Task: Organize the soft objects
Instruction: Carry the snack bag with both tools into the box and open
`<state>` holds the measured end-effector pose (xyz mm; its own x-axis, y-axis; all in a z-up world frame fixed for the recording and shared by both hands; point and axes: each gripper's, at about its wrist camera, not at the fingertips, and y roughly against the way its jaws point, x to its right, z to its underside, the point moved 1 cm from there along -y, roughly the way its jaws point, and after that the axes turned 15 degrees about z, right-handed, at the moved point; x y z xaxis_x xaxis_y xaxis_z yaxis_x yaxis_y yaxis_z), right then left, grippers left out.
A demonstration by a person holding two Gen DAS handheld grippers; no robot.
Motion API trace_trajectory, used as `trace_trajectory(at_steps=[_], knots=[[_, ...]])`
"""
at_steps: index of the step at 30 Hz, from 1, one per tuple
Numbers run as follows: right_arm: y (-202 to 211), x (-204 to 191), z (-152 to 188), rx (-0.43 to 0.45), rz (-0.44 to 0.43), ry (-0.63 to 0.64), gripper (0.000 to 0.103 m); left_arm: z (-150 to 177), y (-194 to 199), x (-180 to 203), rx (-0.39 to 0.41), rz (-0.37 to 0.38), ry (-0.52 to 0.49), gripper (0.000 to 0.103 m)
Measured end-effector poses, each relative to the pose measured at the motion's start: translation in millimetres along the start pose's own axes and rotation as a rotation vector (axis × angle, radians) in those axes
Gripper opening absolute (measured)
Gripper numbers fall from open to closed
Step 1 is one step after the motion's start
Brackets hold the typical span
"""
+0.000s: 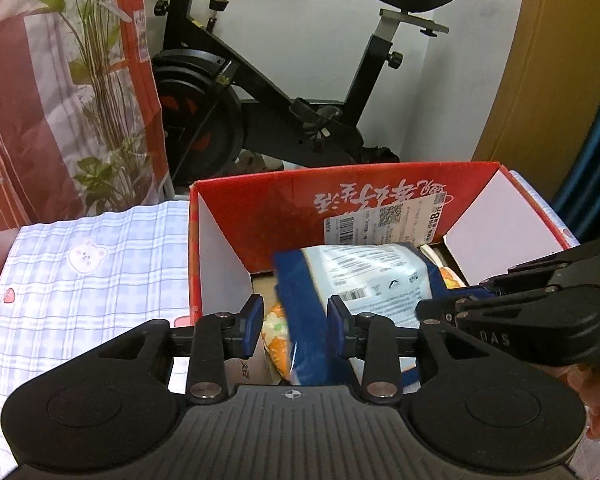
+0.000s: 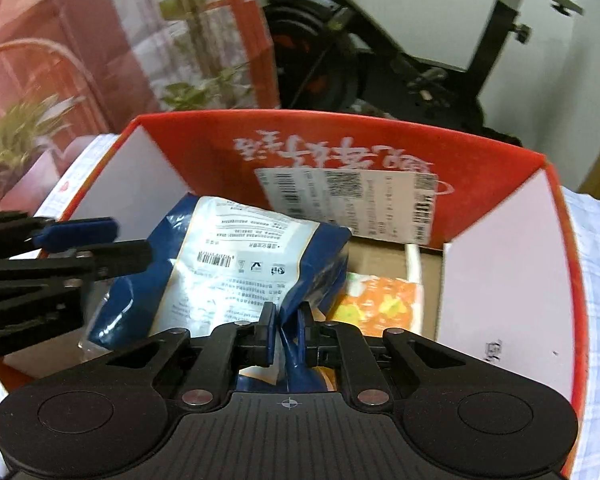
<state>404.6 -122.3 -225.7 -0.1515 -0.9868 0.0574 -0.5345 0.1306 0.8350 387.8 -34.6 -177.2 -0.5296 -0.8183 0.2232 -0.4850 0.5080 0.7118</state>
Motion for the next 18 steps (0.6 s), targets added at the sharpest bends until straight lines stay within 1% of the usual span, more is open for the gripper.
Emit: trace_trajectory(at_steps=[2,4,6,9,12,14,17,18], knots=[[-0.1,1.9,0.6,0.002,0.025,-0.026,0.009,0.6,2.9,3.0,0.006,-0.002,-0.004,0.037],[-0.9,1.5,1.2,-0.003,0.025,-0.027,0.009,1.6,5.7,4.5,0.01,-0.005,-0.004,0.037],[0.3,-5.4,0.8,0.003,0.011,0.014,0.01,3.1,9.1,5.5,0.013,-0.007,-0.004,0.037],[6.1,-10.1,-1.1,0.031,-0.013,0.026,0.011,4.5,14.2,5.9,0.016,-0.014,0.001,0.037],[12.7,-12.2,-0.8,0.054,0.033,0.057,0.017,5.9,21.9,6.6,0.027,-0.015,0.003,0.038],[19.0,-9.3,1.3,0.063,0.047,0.051,0.022,8.0,27.4,8.3,0.032,-0.015,0.004,0.04],[27.9,-4.8,3.6,0.077,0.051,0.046,0.023,14.0,37.5,11.7,0.035,-0.006,0.01,0.04],[39.9,-0.3,6.5,0.1,0.051,0.043,0.023,17.2,41.9,13.3,0.036,-0.003,0.015,0.04]])
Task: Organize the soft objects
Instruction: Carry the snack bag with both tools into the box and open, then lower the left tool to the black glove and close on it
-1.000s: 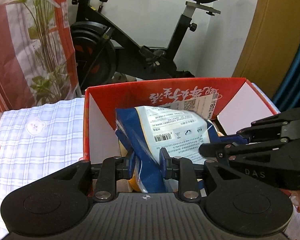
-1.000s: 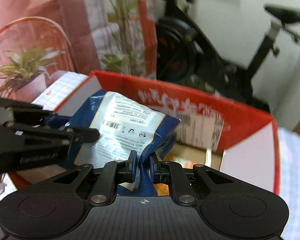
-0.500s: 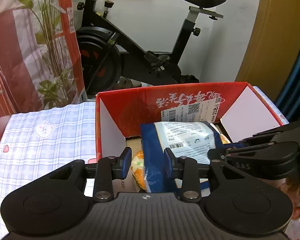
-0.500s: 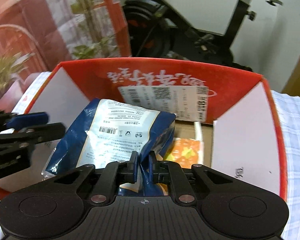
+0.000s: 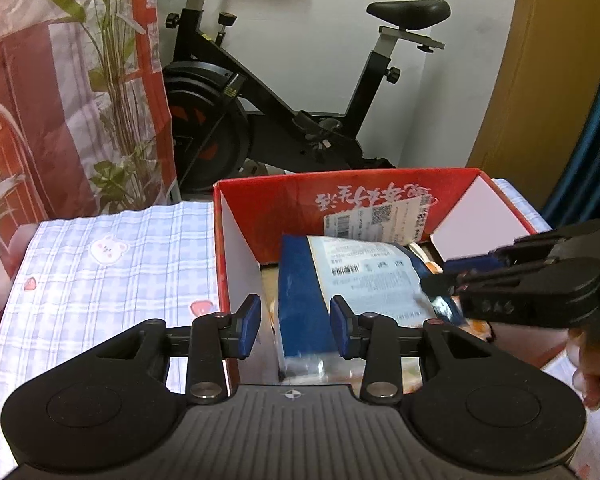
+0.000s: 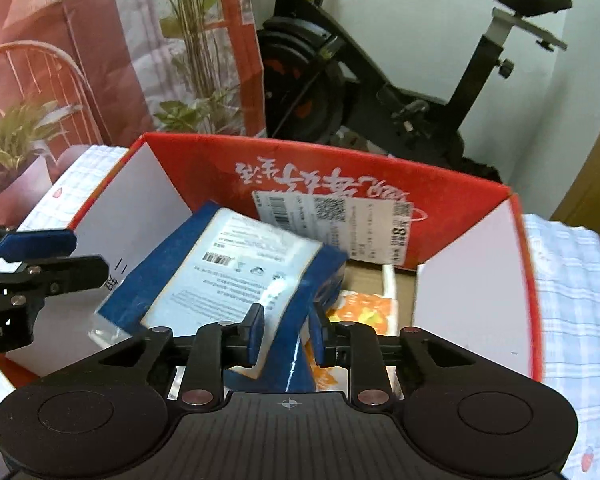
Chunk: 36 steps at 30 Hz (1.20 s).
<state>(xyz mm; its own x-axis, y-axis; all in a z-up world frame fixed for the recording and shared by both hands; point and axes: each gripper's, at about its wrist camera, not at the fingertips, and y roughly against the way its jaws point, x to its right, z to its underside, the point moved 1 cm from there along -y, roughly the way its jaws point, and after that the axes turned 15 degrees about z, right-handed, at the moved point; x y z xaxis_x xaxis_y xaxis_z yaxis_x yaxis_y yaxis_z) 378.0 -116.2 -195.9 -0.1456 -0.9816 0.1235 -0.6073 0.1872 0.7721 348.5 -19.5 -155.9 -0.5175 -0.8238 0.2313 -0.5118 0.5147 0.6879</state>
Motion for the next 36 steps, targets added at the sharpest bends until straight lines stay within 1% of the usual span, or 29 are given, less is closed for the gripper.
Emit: trace_trajectory(at_steps=[4,11,16,21,25,29,33,36], knots=[[28.7,7.1,9.6,0.051,-0.032,-0.01,0.026,13.7,20.2,6.4,0.017,0.021,0.017,0.04],[79.7,10.1,41.8,0.148,-0.104,-0.022,0.027,53.3,51.9,21.6,0.02,0.068,0.047,0.04],[104.3,14.5,63.3,0.179,-0.151,-0.044,0.027,90.1,69.2,33.1,0.001,0.136,0.071,0.04],[125.0,13.6,93.2,0.201,-0.182,-0.039,0.027,122.2,82.7,43.3,0.003,0.151,0.089,0.04],[134.9,12.6,123.5,0.2,-0.204,-0.035,0.027,142.7,87.0,49.0,-0.012,0.165,0.109,0.04],[132.1,8.6,157.4,0.156,-0.214,-0.011,0.027,164.2,87.6,54.0,-0.046,0.177,0.144,0.04],[130.1,8.4,188.0,0.123,-0.229,-0.024,0.027,185.2,90.3,52.8,-0.061,0.193,0.213,0.04],[132.9,8.4,204.7,0.128,-0.241,-0.019,0.027,193.7,91.0,53.3,-0.074,0.196,0.233,0.046]])
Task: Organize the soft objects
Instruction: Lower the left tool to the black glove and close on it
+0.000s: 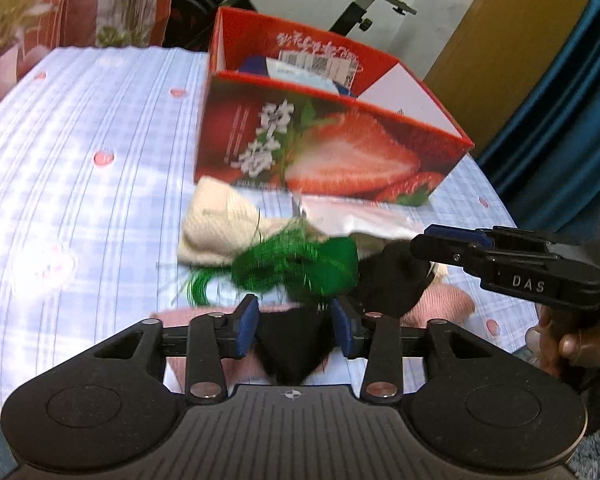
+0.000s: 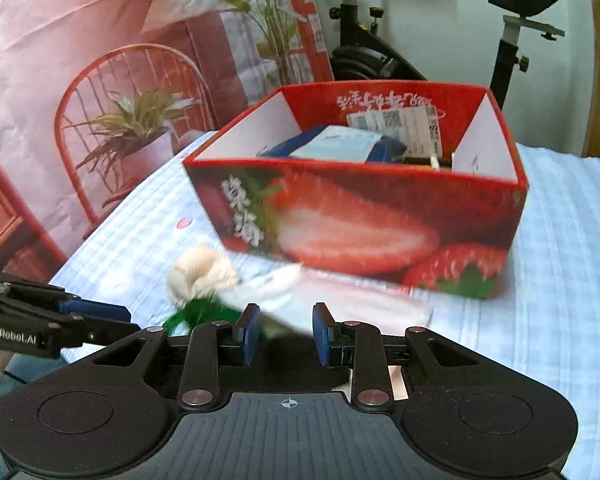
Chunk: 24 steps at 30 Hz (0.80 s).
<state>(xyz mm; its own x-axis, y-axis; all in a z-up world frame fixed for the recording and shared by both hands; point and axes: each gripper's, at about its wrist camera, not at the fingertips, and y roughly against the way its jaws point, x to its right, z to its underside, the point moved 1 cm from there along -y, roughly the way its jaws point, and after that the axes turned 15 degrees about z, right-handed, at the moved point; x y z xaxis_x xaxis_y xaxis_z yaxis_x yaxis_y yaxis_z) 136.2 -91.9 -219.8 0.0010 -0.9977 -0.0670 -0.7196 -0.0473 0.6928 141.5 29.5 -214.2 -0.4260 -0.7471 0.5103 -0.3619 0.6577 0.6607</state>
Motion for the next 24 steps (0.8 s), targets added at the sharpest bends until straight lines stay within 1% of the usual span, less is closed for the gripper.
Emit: trace_trajectory(at_steps=[2,5,7,10,13,16,19,22,24], knots=[[2.4,-0.4,8.1,0.002,0.005,0.008,0.027,2.7,0.3,-0.8,-0.002,0.002,0.014,0.048],[3.7,1.0,15.1,-0.001,-0.003,-0.006,0.028,5.1,2.4,0.4,0.002,0.0,0.024,0.049],[3.1,1.8,15.4,-0.002,-0.008,-0.006,0.028,2.8,3.0,-0.3,0.008,0.001,0.03,0.051],[-1.3,-1.8,19.6,-0.016,0.003,0.031,0.029,3.6,1.1,-0.9,0.001,-0.002,0.045,0.053],[-10.8,-2.3,25.2,-0.052,0.003,0.032,0.029,7.6,-3.0,0.0,-0.026,0.003,0.051,0.053],[-18.8,-2.8,32.4,-0.083,0.002,0.022,0.03,10.4,-9.4,4.0,-0.058,0.015,0.029,0.053],[-22.7,-2.6,35.3,-0.097,-0.003,0.003,0.03,12.2,-20.6,3.9,-0.096,0.011,0.013,0.053],[-24.3,-1.0,35.6,-0.104,-0.006,-0.004,0.031,13.2,-32.5,-2.4,-0.125,0.021,0.031,0.052],[-24.3,-0.4,35.5,-0.106,-0.006,-0.005,0.03,12.2,-35.8,-4.4,-0.131,0.029,0.034,0.052]])
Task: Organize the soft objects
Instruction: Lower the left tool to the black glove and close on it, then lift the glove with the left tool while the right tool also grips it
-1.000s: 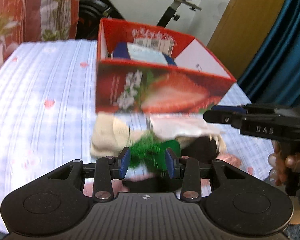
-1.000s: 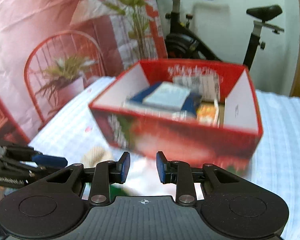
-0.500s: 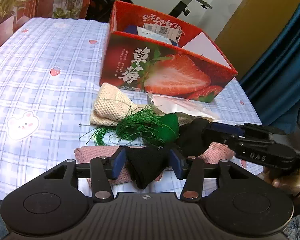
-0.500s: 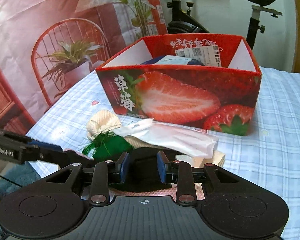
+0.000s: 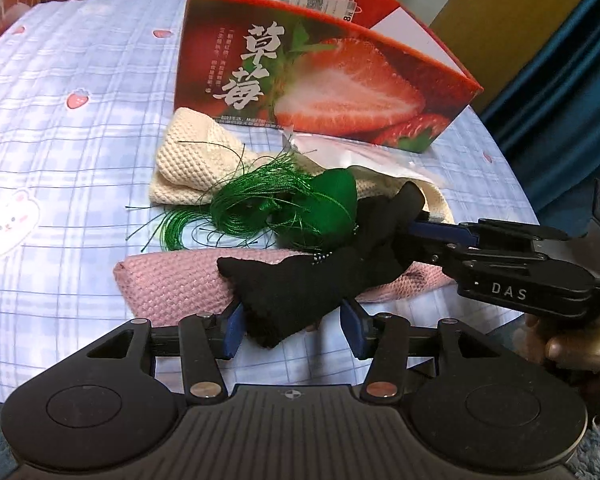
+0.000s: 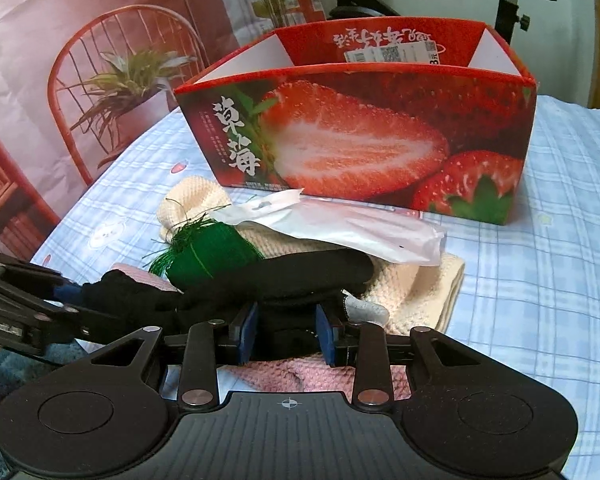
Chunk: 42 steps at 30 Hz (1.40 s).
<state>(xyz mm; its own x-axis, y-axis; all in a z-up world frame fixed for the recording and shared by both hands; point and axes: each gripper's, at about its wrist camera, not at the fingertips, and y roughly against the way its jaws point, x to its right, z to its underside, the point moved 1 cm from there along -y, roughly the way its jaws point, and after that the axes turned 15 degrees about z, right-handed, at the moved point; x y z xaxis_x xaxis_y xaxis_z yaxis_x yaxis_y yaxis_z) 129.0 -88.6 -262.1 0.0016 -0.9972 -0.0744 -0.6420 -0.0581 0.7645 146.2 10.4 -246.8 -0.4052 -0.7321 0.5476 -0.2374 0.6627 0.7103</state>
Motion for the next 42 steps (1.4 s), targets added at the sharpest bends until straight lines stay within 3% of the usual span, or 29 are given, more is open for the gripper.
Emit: trace_trajectory(at_steps=[5,8,13,20,26,29,37,42], knots=[[-0.8,2.1,-0.4,0.001,-0.006,-0.019,0.031,-7.8,0.9,1.5,0.027,0.009,-0.045,0.03],[1.2,0.1,-1.0,0.014,-0.007,-0.018,0.031,-14.1,7.1,6.0,0.051,0.007,-0.084,0.024],[6.3,0.5,-2.9,0.046,-0.004,-0.015,0.036,-25.0,11.6,7.8,0.102,-0.045,-0.15,0.023],[11.7,-0.6,-3.4,0.087,0.027,0.0,0.056,-19.5,9.6,-2.0,0.134,-0.052,-0.118,0.023],[9.8,3.7,-1.9,0.106,0.092,-0.01,0.059,-15.3,10.3,-10.6,0.162,-0.049,-0.073,0.024],[7.4,6.3,-2.4,0.105,0.082,-0.028,0.065,-15.4,8.5,-9.1,0.169,-0.057,-0.089,0.024],[-2.4,-3.9,-1.9,0.1,0.023,0.004,0.065,-9.2,3.5,-16.2,0.154,-0.078,-0.059,0.024],[-7.2,-5.8,-0.6,0.069,-0.011,-0.009,0.052,-10.2,2.9,-18.6,0.162,-0.066,-0.052,0.024]])
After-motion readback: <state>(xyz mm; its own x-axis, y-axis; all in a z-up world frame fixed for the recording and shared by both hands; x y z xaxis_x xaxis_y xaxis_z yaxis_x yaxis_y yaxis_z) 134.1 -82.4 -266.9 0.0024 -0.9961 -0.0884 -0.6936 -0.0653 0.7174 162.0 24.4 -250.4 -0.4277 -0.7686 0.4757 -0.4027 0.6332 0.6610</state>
